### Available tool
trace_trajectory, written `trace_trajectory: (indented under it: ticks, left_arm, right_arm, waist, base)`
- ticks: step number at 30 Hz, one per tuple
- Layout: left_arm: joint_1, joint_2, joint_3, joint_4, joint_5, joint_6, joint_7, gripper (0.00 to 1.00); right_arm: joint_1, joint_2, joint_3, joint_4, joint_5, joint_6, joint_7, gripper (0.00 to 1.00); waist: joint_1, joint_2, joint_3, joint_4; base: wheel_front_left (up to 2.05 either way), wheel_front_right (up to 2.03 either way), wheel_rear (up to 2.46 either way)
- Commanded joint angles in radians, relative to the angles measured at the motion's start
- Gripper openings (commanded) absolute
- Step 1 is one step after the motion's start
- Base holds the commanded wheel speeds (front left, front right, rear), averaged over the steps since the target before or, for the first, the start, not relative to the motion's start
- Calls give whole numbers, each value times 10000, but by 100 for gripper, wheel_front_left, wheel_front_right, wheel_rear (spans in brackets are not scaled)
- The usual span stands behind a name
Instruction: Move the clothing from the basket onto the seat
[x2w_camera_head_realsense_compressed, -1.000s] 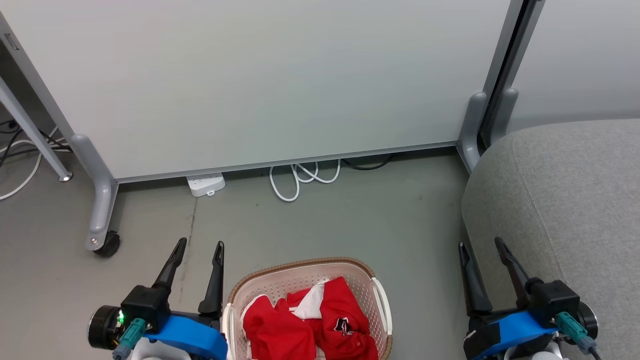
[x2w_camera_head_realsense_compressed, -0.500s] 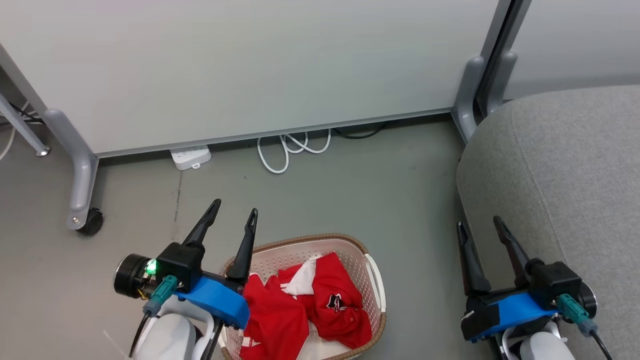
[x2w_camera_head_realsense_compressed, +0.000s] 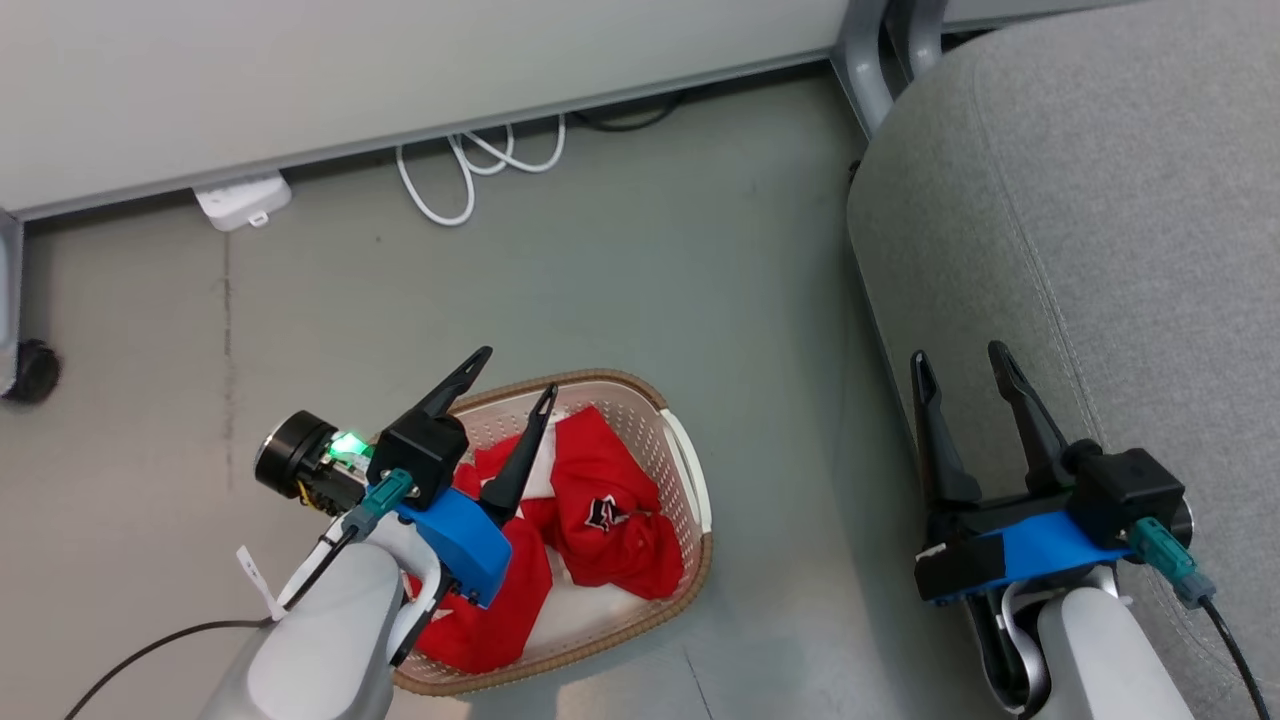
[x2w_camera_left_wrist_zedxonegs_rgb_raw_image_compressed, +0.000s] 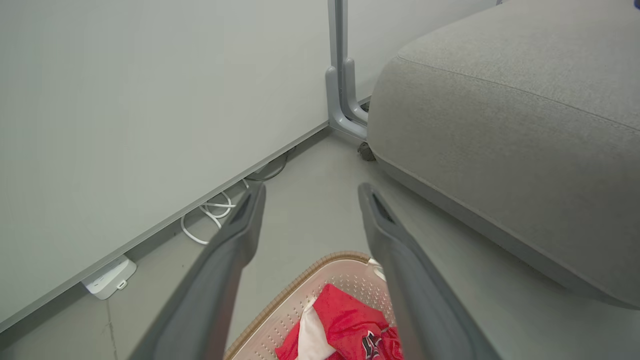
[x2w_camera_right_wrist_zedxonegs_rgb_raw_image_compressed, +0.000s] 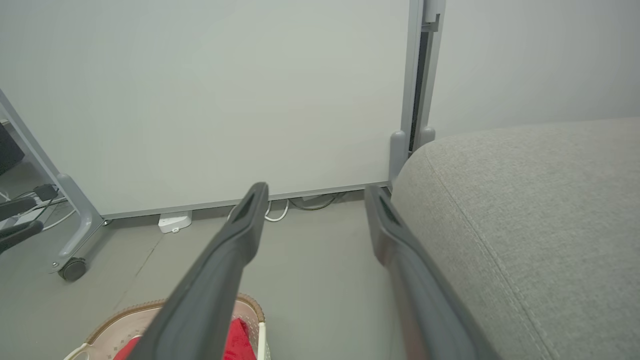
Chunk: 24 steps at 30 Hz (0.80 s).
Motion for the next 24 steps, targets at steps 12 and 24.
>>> trace_trajectory:
  ticks: [12, 24]
  left_arm:
    - [-1646, 1128, -2303, 1900, -352, 7, -31, 100]
    - [-2957, 1898, -4257, 4126, -432, 6, -33, 100]
  right_arm:
    - [-1154, -22, 333, -418, 503, -3, -54, 100]
    - [-1883, -22, 482, -757, 634, -3, -54, 100]
  waist:
    - [-1, -1, 2401, -1165]
    - [-1, -1, 4013, -1559]
  base:
    - [0, 0, 0]
    - [0, 0, 0]
